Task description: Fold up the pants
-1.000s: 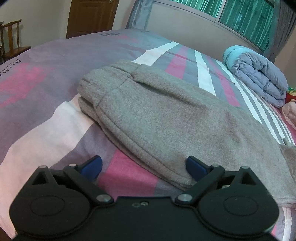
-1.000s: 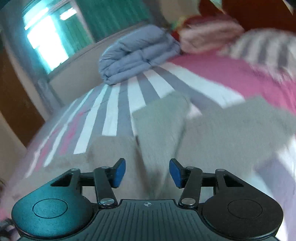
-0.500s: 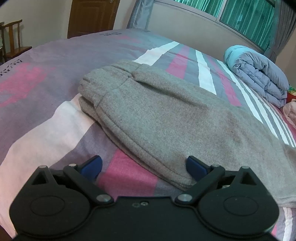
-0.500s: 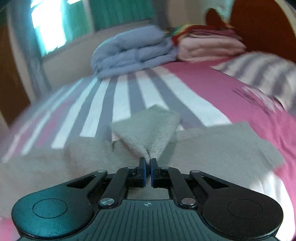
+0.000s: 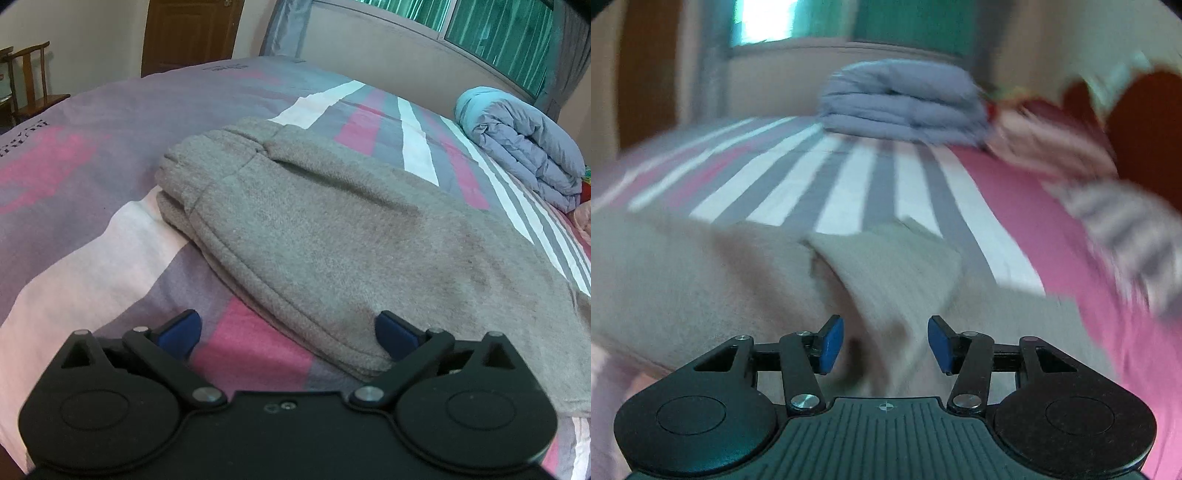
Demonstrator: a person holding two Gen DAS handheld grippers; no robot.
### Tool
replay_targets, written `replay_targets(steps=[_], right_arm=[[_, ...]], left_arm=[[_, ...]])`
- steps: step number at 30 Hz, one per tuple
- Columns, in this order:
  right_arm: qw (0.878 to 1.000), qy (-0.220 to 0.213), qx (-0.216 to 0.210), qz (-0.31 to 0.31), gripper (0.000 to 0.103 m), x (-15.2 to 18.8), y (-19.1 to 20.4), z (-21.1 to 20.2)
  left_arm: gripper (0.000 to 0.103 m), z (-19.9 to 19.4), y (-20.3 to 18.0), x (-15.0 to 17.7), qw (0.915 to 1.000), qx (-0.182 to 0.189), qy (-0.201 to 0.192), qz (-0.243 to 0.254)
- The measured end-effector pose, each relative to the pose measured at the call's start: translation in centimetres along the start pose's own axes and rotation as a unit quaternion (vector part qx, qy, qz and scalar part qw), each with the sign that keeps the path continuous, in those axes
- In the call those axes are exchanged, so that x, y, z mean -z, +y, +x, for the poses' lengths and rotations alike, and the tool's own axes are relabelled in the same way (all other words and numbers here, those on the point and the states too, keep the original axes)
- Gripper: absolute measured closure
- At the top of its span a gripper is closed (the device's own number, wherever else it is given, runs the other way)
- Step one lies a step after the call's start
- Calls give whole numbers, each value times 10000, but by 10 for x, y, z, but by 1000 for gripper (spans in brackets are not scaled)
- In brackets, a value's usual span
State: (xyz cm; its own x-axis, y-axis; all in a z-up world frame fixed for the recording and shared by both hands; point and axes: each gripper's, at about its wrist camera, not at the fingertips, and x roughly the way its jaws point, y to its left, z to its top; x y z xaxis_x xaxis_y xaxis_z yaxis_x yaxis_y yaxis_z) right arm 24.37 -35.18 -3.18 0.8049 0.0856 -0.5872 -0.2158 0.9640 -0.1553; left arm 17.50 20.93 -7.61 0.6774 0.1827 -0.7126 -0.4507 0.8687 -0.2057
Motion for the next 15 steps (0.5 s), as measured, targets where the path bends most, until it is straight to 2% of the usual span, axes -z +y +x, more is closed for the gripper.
replay_targets(steps=[2,3,6,7,8,9,10,11,12,13,14,15], right_arm=[[9975,-50,145,-684,52,-7,18,16],[9928,-127,273,-1162,52,-10,30,22],[9781,-166,387,-2037,52,-12,46,47],[9756,-126,438,-2150,65,-10,44,56],[9774,-55,391,-2075,85,-11,37,62],[9852,-36,309,-1689,100,-13,24,63],[9932,-128,266,-1129,100,-17,6,59],[9990,-270,194,-295,100,-20,-20,50],[9966,-455,123,674,100,-19,-50,37],[9837,-692,80,1656,100,-10,-83,23],[9620,-837,53,2599,100,6,-114,12],[9332,-854,-9,3490,100,27,-143,7]], left_arm=[[7,0,1,-1,10000,18,24,8],[7,0,1,-1,10000,26,40,12],[7,1,1,-3,10000,29,78,7],[7,1,1,-3,10000,31,81,9],[7,1,1,-3,10000,36,82,13],[7,1,2,-3,10000,43,78,12],[7,1,3,-2,10000,51,66,13],[7,1,3,-1,10000,58,50,19],[7,1,3,-1,10000,64,37,13],[7,1,3,0,10000,68,26,8],[6,1,3,0,10000,65,14,11],[6,1,3,1,10000,58,5,15]])
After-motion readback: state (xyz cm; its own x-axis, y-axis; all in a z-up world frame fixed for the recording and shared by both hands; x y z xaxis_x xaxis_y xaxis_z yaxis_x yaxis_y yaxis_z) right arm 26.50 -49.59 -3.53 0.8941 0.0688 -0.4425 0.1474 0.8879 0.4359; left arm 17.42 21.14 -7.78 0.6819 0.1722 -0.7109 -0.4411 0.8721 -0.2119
